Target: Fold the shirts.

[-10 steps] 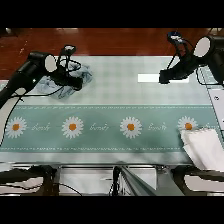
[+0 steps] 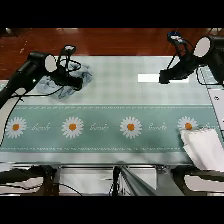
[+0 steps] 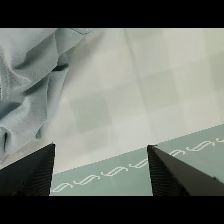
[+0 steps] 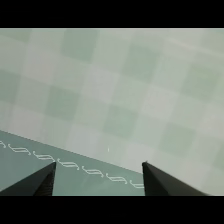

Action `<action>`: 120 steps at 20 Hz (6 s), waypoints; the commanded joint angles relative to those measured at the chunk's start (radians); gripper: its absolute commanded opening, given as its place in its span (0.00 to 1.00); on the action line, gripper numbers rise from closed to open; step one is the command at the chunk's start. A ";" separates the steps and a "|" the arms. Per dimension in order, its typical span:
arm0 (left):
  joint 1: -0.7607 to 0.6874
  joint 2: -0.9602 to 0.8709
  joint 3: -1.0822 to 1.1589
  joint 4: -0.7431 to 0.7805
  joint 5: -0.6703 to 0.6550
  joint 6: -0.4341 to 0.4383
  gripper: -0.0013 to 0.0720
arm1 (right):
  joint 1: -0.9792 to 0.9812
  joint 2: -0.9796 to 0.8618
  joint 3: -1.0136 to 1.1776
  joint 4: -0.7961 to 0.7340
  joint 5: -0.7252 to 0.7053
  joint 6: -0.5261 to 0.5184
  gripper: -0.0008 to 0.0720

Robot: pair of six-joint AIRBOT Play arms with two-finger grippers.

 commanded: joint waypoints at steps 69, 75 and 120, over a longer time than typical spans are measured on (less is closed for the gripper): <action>-0.125 0.265 0.615 -0.218 0.119 0.177 0.06 | -0.057 0.087 0.000 -0.416 0.352 0.033 0.84; -0.397 -0.069 0.610 -0.218 0.220 0.178 0.06 | -0.222 0.131 0.000 -0.267 0.324 0.051 0.84; 0.654 0.337 -0.650 -0.651 -0.175 0.452 0.85 | -0.279 0.131 0.000 0.029 0.181 0.046 0.84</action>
